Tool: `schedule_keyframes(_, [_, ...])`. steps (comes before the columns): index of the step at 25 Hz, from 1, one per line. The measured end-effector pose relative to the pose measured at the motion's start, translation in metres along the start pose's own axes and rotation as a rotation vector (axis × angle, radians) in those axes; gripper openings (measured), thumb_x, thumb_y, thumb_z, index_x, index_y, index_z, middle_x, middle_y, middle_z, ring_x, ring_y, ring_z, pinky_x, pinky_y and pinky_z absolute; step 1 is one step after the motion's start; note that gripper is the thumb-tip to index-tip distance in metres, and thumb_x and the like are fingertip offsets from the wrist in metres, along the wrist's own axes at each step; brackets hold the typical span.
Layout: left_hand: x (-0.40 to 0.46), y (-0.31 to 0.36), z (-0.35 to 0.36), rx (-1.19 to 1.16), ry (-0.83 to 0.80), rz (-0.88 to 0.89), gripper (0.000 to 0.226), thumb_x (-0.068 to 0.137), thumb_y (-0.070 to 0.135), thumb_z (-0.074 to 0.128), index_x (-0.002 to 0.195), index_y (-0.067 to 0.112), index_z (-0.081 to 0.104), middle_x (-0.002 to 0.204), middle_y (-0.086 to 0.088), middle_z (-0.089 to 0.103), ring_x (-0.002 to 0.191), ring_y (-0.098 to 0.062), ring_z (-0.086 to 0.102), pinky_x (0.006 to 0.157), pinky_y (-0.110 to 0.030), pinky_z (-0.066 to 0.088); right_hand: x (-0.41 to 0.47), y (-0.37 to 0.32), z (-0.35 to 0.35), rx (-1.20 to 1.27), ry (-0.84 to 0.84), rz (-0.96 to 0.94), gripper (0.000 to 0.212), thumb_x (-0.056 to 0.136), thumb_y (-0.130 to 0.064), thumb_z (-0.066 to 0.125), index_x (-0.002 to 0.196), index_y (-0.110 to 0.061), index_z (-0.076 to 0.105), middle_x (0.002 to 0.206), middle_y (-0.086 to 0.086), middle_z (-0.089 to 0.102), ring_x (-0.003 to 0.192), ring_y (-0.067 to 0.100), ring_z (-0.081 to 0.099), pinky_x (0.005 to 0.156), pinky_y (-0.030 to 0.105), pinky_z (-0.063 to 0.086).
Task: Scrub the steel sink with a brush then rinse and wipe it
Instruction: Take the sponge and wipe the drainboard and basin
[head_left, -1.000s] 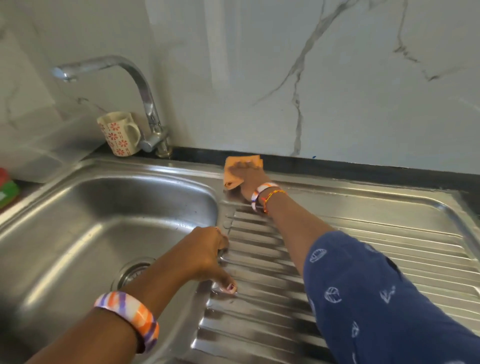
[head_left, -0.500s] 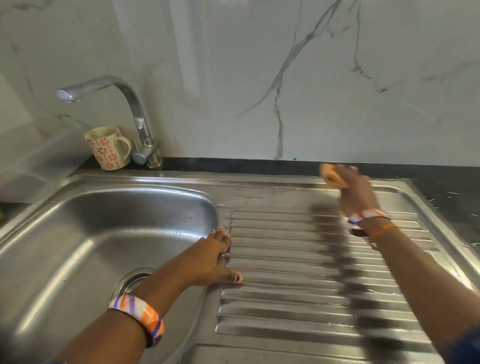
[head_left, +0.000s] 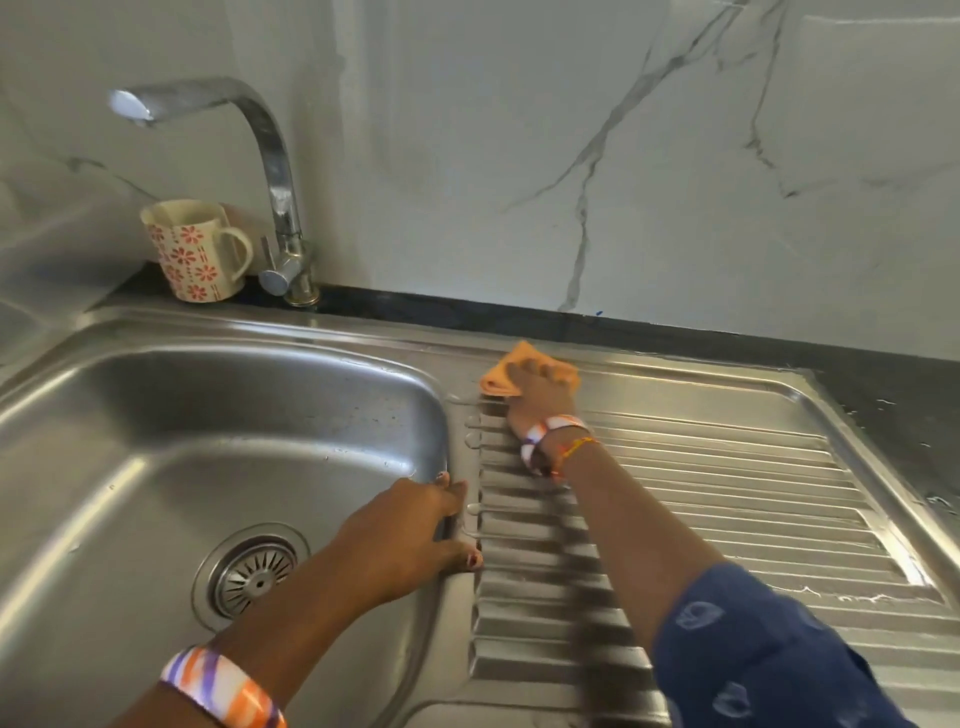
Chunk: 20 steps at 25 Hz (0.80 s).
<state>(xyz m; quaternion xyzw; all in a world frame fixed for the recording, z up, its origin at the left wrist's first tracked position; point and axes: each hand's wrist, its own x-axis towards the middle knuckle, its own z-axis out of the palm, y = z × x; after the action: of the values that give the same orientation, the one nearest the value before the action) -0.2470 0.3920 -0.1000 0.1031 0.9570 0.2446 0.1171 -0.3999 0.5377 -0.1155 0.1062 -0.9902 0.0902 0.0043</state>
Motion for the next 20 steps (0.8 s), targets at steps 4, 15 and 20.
schedule_keyframes(4, [-0.002,-0.006,-0.01,0.068,-0.081,0.032,0.067,0.08,0.043,0.068,0.14,0.026,0.044,0.145,0.006,0.044,0.129,-0.013,0.045,0.104,-0.027,0.039,-0.004,-0.052,-0.004,0.302,-0.071,-0.259,0.037,0.091,0.003,0.042,0.126,0.0,0.054,0.135,0.019,0.051,0.127,0.032,0.046,0.106,0.036,0.033])
schedule_keyframes(15, [-0.001,-0.001,-0.013,0.038,-0.155,0.009,0.062,0.08,0.035,0.071,0.136,0.017,0.051,0.15,0.006,0.037,0.136,-0.013,0.038,0.11,-0.026,0.03,-0.029,0.077,-0.04,0.184,0.191,0.417,0.036,0.087,0.005,0.039,0.11,-0.014,0.06,0.133,0.018,0.051,0.128,0.037,0.043,0.104,0.04,0.033])
schedule_keyframes(20, [-0.008,-0.008,-0.005,-0.059,-0.153,0.008,0.066,0.085,0.034,0.065,0.145,0.023,0.037,0.154,0.005,0.029,0.14,-0.013,0.032,0.112,-0.026,0.026,0.001,-0.015,-0.004,0.001,-0.02,0.125,0.049,0.091,-0.003,0.036,0.14,-0.007,0.035,0.149,0.015,0.029,0.139,0.031,0.027,0.113,0.041,0.023])
